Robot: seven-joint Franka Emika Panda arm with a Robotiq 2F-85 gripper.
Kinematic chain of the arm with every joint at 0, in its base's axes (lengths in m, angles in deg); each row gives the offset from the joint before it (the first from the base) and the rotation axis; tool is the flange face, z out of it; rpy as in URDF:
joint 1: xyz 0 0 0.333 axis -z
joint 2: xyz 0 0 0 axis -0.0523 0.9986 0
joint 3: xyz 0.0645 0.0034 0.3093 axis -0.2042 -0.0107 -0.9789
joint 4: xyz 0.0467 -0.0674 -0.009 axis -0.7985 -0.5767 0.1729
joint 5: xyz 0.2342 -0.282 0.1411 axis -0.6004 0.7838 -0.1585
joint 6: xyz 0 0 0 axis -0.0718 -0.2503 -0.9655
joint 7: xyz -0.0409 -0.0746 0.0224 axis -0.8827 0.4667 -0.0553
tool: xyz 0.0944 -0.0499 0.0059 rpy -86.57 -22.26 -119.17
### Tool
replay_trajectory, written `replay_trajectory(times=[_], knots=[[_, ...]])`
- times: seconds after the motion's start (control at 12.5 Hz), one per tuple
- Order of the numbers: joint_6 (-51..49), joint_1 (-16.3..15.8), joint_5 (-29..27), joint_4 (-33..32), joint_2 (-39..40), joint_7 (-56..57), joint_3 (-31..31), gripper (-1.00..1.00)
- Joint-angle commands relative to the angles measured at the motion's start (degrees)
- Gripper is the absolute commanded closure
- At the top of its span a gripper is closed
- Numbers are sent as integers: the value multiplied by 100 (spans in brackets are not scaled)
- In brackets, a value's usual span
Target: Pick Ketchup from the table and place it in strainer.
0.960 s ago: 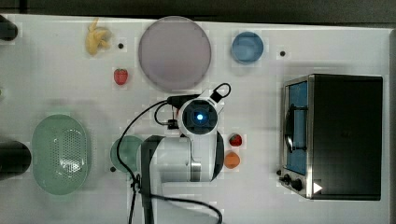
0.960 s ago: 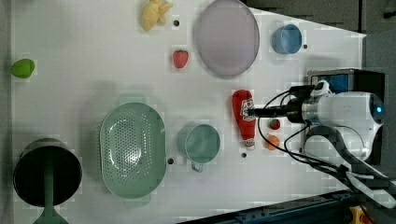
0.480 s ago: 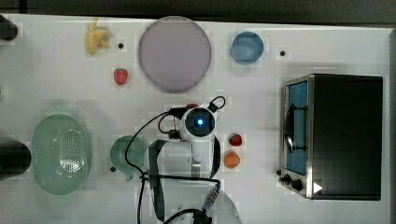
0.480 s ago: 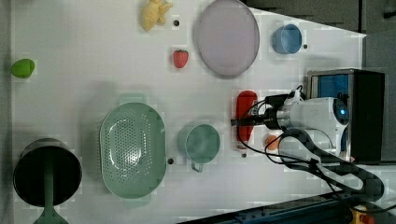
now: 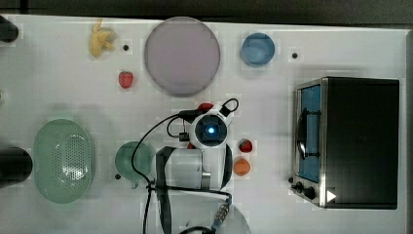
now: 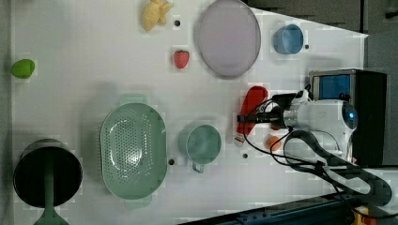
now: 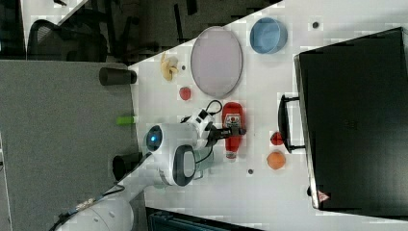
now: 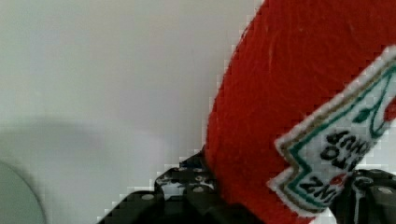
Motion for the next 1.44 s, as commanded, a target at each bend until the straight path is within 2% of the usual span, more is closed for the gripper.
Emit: replay_trajectory(times=[0.08, 0.56, 0.8, 1.2, 1.44], knots=[[-171, -25, 9, 195, -840, -301, -85, -25], [-2283, -196, 10, 743, -2348, -1378, -694, -25], [-3211, -333, 8, 1117, -2489, -2341, -1290, -25], [-3165, -542, 6, 1354, -2221, -4223, -2432, -25], [-2519, -612, 10, 1375, -1731, -5108, -3005, -25]])
